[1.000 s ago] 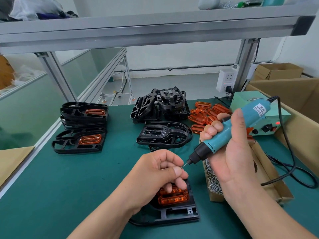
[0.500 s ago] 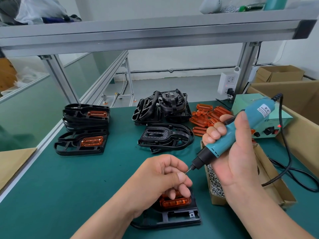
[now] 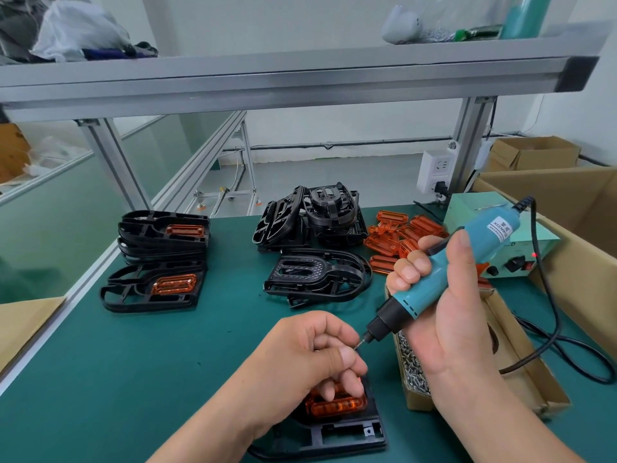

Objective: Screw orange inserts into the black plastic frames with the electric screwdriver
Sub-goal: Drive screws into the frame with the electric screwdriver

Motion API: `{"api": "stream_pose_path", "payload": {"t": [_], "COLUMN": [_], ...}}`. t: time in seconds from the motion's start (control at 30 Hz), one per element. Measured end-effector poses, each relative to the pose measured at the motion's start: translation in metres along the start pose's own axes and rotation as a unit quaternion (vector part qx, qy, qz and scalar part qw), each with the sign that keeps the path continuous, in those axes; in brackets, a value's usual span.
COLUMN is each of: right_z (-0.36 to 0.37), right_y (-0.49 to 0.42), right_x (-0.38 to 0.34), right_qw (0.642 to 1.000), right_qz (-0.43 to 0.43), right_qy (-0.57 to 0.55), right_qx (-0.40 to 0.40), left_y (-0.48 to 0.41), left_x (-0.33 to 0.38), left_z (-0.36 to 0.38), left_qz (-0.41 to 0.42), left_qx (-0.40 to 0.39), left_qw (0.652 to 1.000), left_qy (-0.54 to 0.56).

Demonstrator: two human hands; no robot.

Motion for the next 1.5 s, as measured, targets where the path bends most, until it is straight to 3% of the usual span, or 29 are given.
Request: {"api": "stream_pose_path", "payload": {"t": [0.87,1.33,1.5], "right_z": [-0.006,-0.006,-0.008], "right_y": [0.0,0.0,-0.002], "right_x": [0.006,0.006,0.004], "right_qw": [0.999,0.998,0.998], "right_qz": [-0.001,0.002,-0.004], "right_qy": [-0.018,-0.034,-0.039], "right_qx": [0.038,0.049,0.051], "left_y": [-0.002,0.002,0.003], "left_x": [0.002,0.006,0.01], "left_z": [0.001,-0.001,-0.014], "left_qz": [0.006,0.004,0.011], "left_qx": [0.002,-0.008,0.016], "left_qw": [1.0,1.0,0.999], "left_qy": [-0.029,0.011,-0.043]}}
Point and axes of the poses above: each hand's wrist, its own y-axis away from the middle knuckle, its own z-axis out of the palm, x = y × z, the point moved 6 cm from there along -y, towards the middle knuckle, and after that the axes turned 6 degrees about z, right-handed, at the moved point
